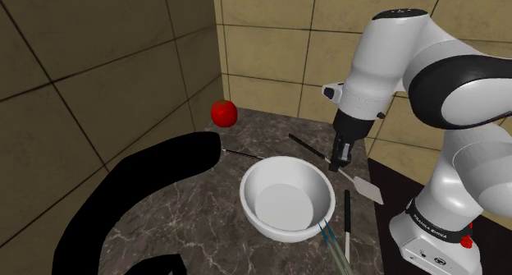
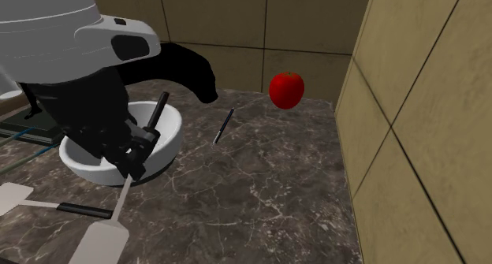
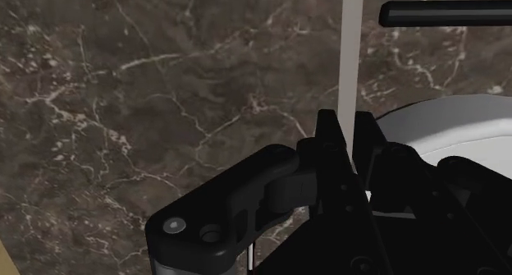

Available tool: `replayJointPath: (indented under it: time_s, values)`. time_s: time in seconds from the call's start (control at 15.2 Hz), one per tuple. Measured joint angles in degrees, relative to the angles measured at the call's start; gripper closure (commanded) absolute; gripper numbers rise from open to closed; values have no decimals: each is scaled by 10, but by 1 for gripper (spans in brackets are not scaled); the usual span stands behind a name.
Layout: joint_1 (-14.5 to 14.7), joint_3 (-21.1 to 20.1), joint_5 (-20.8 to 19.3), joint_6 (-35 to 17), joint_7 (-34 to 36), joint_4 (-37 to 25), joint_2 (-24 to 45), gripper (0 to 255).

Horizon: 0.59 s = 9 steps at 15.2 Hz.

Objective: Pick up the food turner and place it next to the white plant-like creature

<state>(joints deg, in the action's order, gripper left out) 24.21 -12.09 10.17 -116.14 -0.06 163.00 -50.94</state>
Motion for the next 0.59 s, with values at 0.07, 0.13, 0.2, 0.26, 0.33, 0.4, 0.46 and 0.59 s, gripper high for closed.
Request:
replayJointPath:
  time_s: [0.07,0.13,0.2,0.26,0.33,0.4,0.46,0.59]
  values:
    - [1,-2,2,-11,1,5,5,255]
    - [2,-4,4,-21,1,12,9,255]
    - [2,-4,5,-29,0,20,9,255]
    - [4,-7,7,-37,1,26,11,255]
    - [4,-8,8,-48,0,32,16,255]
    - [4,-9,9,-58,-1,37,22,255]
    - [5,-10,11,-69,-1,42,25,255]
    - [5,-12,13,-89,-1,52,32,255]
